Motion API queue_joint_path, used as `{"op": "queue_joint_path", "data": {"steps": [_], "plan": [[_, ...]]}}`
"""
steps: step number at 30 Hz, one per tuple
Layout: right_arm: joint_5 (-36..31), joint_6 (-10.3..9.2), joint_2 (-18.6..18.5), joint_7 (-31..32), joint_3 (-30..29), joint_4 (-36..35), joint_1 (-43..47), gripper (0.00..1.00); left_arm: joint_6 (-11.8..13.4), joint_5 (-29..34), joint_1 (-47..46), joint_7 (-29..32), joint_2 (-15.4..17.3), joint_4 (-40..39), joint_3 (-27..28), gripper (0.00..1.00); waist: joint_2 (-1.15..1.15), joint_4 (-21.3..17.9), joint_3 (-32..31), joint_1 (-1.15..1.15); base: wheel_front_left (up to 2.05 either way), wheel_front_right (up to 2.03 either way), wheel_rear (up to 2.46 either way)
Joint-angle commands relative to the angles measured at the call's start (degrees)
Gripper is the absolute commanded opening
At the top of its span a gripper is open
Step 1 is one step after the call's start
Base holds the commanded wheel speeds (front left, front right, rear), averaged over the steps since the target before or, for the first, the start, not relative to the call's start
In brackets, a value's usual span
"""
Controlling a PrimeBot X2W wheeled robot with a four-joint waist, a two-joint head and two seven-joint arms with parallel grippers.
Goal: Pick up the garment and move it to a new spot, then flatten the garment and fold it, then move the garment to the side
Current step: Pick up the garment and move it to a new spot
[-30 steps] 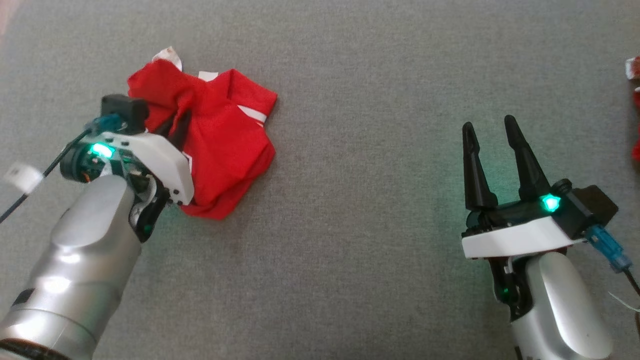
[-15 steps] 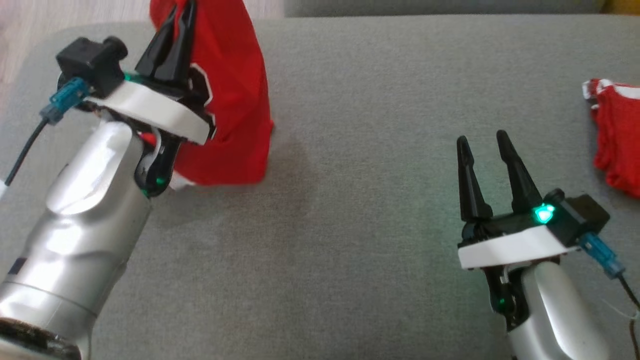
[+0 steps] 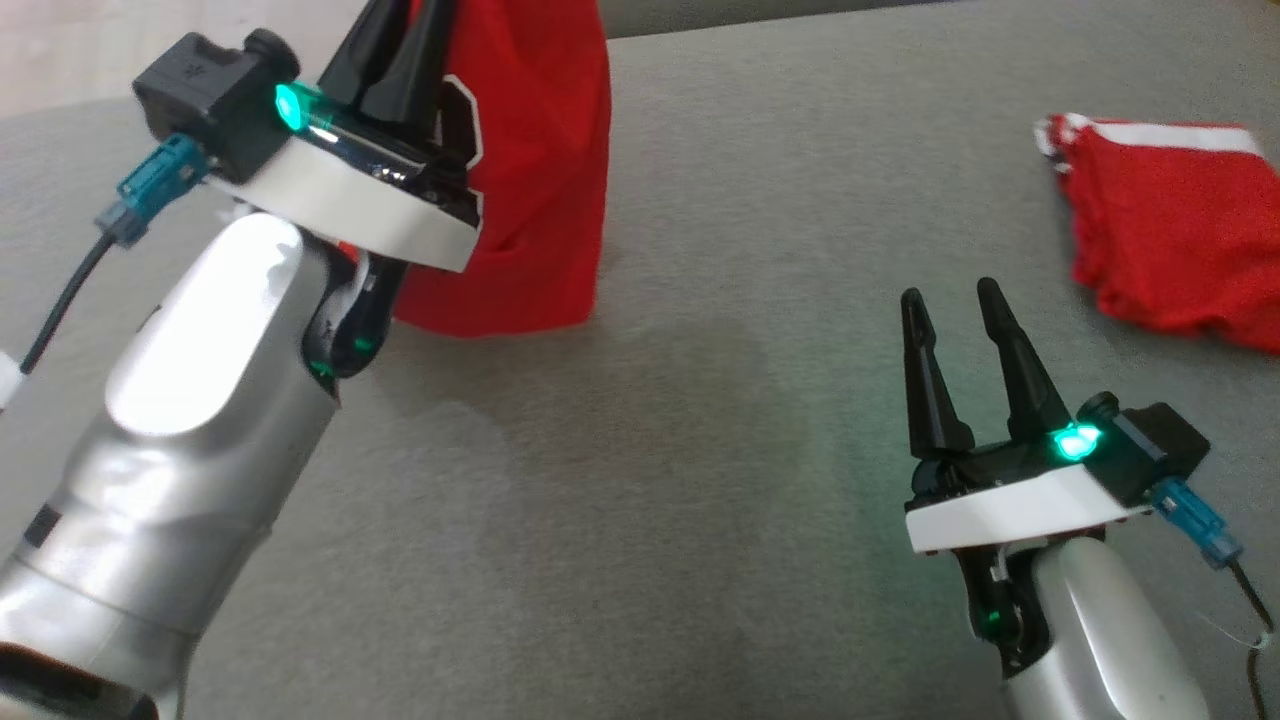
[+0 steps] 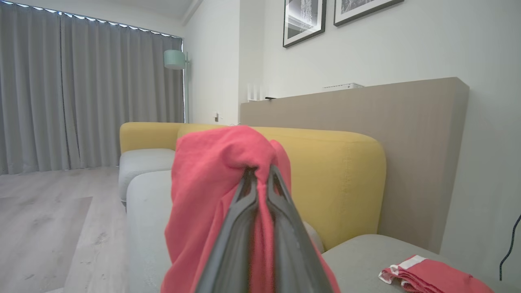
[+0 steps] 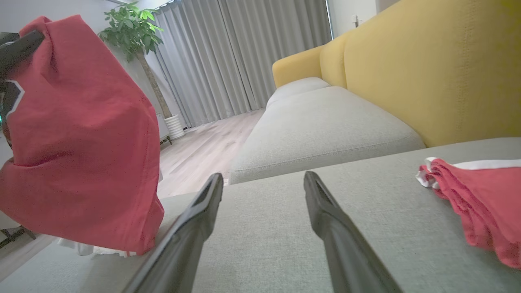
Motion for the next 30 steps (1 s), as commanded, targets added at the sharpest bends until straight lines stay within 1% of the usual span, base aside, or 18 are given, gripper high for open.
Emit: {"op": "queue_joint_path", "data": {"steps": [1, 5, 8, 9, 10, 14, 17, 19, 22, 25, 26, 30], "plan": [[0.54, -0.04, -0.11, -0.62, 1.57, -2.21, -1.79, 1.00, 0.54, 0.02, -3.49, 0.42, 1.23, -2.39, 1.87, 0.00, 0.00, -2.80, 0.84, 0.00, 0.00, 0.00, 0.00], [1.21, -0.04, -0.11, -0.62, 2.07, -2.53, -2.21, 1.00, 1.36, 0.11, -4.28, 1.17, -0.79, -2.81, 0.92, 0.00, 0.00, -6.08, 1.63, 0.00, 0.00, 0.00, 0.00], [1.72, -0.04, -0.11, -0.62, 2.59, -2.70, -2.23, 1.00, 1.97, 0.29, -4.77, 0.82, -3.13, -0.54, 0.14, 0.00, 0.00, -8.03, 2.11, 0.00, 0.00, 0.00, 0.00], [1.93, -0.04, -0.11, -0.62, 2.81, -2.74, -2.30, 1.00, 1.90, 0.28, -4.96, 0.74, -3.98, 0.67, -0.24, 0.28, 0.00, -8.59, 2.35, 0.00, 0.00, 0.00, 0.00], [2.06, -0.04, -0.11, -0.62, 3.03, -2.74, -2.38, 1.00, 1.79, 0.22, -5.20, 0.65, -4.83, 2.13, -0.56, 1.00, 0.00, -9.00, 2.50, 0.00, 0.00, 0.00, 0.00], [2.31, -0.04, -0.11, -0.62, 3.40, -2.86, -2.35, 1.00, 1.67, 1.84, -6.94, -0.78, -6.35, 8.53, -1.21, 1.00, 0.00, -9.78, 2.62, 0.00, 0.00, 0.00, 0.00], [2.21, -0.04, -0.11, -0.62, 2.85, -2.89, -2.11, 1.00, 2.02, 2.26, -7.24, -2.04, -5.99, 11.86, 0.71, 1.00, 0.00, -9.30, 2.36, 0.00, 0.00, 0.00, 0.00], [1.93, -0.04, -0.11, -0.62, 2.20, -2.93, -1.79, 1.00, 1.55, 2.42, -6.53, -2.40, -5.27, 13.00, 1.81, 1.00, 0.00, -8.27, 2.15, 0.00, 0.00, 0.00, 0.00], [1.27, -0.04, -0.11, -0.62, 1.15, -2.82, -1.24, 1.00, 1.20, 2.84, -4.79, -2.61, -3.69, 12.58, 4.32, 1.00, 0.00, -6.15, 1.77, 0.00, 0.00, 0.00, 0.00], [0.40, -0.04, -0.11, -0.62, -0.08, -2.58, -0.82, 1.00, 1.25, 4.15, -1.61, -2.64, -2.17, 9.76, 7.68, 1.00, 0.00, -3.44, 1.35, 0.00, 0.00, 0.00, 0.00], [0.40, -0.04, -0.11, -0.62, -0.08, -2.58, -0.82, 1.00, 1.25, 4.15, -1.61, -2.64, -2.17, 9.76, 7.68, 1.00, 0.00, -3.44, 1.35, 0.00, 0.00, 0.00, 0.00], [-0.84, -0.04, -0.11, -0.62, -1.52, -2.02, -0.31, 1.00, 1.15, 6.35, 4.85, -2.65, -1.17, 5.30, 11.50, 1.00, 0.00, 0.48, 0.06, 0.00, 0.00, 0.00, 0.00]]}}
